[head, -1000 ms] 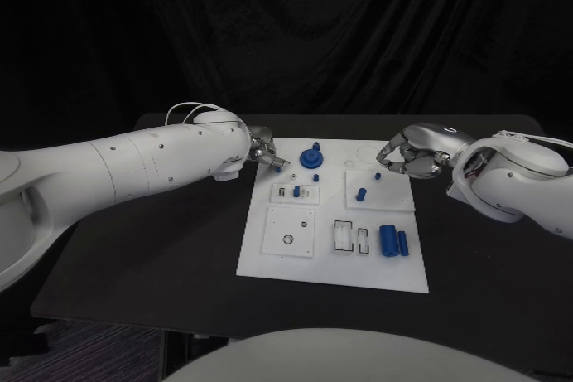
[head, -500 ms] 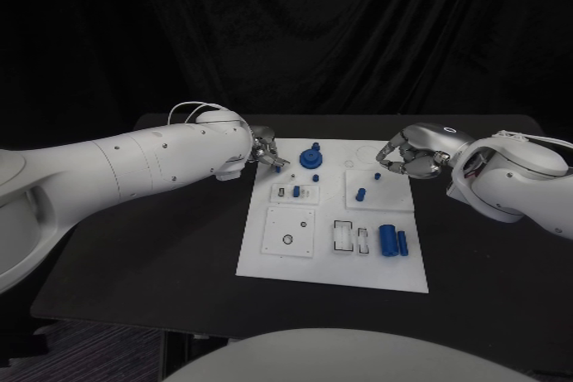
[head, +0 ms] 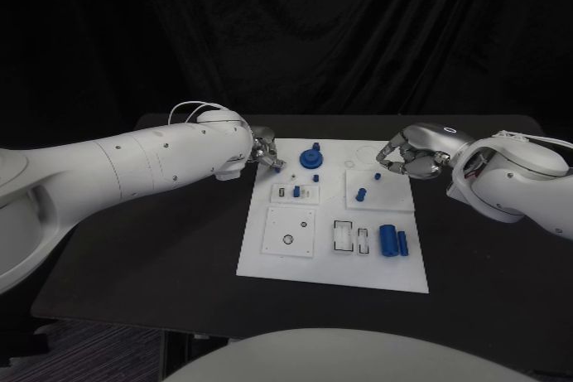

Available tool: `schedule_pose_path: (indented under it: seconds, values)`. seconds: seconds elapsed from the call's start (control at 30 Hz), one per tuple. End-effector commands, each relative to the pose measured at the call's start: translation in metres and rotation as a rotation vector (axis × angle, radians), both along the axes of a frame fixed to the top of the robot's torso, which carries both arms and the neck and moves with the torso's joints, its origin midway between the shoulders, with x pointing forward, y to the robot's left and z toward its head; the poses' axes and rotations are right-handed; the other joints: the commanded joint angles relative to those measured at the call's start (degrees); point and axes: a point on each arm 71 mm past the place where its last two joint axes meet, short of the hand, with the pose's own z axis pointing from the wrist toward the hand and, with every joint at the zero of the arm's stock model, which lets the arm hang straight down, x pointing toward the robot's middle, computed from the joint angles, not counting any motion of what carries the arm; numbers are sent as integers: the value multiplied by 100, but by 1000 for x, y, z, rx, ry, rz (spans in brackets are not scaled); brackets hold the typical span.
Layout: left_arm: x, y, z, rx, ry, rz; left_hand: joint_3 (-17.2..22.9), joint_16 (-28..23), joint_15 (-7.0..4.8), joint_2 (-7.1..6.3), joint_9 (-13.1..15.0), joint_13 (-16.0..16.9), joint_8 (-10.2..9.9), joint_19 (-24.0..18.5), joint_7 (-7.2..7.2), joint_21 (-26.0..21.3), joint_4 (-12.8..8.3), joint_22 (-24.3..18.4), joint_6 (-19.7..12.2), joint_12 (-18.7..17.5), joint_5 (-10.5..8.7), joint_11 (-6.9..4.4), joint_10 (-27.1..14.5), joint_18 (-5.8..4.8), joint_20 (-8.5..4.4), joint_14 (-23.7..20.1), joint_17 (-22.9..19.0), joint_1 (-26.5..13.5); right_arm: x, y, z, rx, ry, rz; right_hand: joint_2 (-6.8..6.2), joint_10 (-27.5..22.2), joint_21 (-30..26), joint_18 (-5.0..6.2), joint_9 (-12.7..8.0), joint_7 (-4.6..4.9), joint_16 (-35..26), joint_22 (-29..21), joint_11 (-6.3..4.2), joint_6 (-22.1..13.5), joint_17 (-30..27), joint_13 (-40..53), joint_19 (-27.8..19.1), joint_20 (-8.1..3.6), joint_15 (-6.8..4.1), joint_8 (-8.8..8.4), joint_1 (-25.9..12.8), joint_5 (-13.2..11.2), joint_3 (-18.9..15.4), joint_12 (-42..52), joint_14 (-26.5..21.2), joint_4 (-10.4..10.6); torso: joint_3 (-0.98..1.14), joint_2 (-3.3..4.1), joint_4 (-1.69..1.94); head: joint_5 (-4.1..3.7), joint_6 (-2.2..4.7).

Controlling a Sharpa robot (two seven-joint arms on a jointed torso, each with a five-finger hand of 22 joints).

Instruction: Assemble the parts on the task board

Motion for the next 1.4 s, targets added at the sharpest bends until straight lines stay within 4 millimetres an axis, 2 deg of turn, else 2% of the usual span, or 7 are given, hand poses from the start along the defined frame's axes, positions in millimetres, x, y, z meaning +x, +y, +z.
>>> schedule_pose_path:
  seconds: [0.03,0.27,0.33,0.63,1.0,1.13,1.4]
  values:
    - [-2,-1,-3,7,21,-14,219,37,-3,-133,29,1512,-30,325,-32,-24,-4,1318,24,-4,53,-31,585,-26,-11,595,1509,-32,0,0,0,2,-4,-4,-11,597,-13,41,-7,-21,16,1213,-11,-8,1509,1506,143,-3,2,-36,-57,28,30,15,607,6,1,0,-3,-5,-1]
    - [-3,-1,-5,5,23,-15,977,37,-1,-439,130,1512,-38,320,-25,-32,-98,1315,31,-4,28,-26,585,-24,-7,595,1509,-181,0,0,0,1,-4,-6,-11,597,-13,41,-7,-21,16,1213,-11,-8,1509,1506,143,-3,2,-36,-57,28,30,15,607,6,0,3,1,-3,-1]
    - [-3,-1,-5,2,22,-16,1043,37,-2,-465,142,1512,-34,320,-28,-32,-118,1315,39,-4,28,-27,585,-24,-7,595,1509,-197,0,0,0,1,-4,-6,-11,597,-17,41,-7,-22,16,1212,-11,-12,1509,1506,141,-4,1,-38,-56,28,36,15,607,0,1,3,3,0,-1]
    - [-4,2,-4,-23,-5,-16,2055,37,-27,-771,259,1512,17,296,-54,-74,-641,1302,205,-4,49,-60,585,-14,-32,595,1509,-337,0,0,0,1,-3,-6,-11,597,-17,41,-7,-22,16,1212,-11,-12,1509,1506,141,-4,1,-38,-56,28,36,15,607,0,-2,2,3,9,-1]
    - [-8,12,-4,-149,32,99,2521,37,-33,-925,318,1512,54,238,-63,-187,-898,1268,328,-4,85,-67,585,11,-35,595,1509,-534,0,-2,-1,-3,0,-12,-8,597,-18,42,-7,-22,16,1211,-12,-13,1509,1506,141,-4,0,-39,-54,29,43,15,607,-6,0,1,10,17,-1]
    - [-13,16,-4,-189,43,144,2557,37,-34,-951,337,1512,74,227,-72,-205,-907,1263,381,-4,-29,-70,585,15,-35,595,1509,-656,0,-3,-1,-4,0,-14,-8,597,-18,42,-7,-22,16,1211,-12,-13,1509,1506,141,-4,0,-39,-54,29,43,15,607,-6,1,4,7,18,-1]
    - [-30,24,-1,-265,39,210,2567,37,-36,-947,340,1512,77,200,-78,-261,-912,1245,393,-4,-47,-73,585,28,-36,595,1509,-673,0,-6,-1,-4,0,-21,-4,597,-22,42,-7,-24,16,1210,-13,-11,1509,1506,140,-5,0,-39,-54,29,51,15,607,-13,-1,7,9,-2,-1]
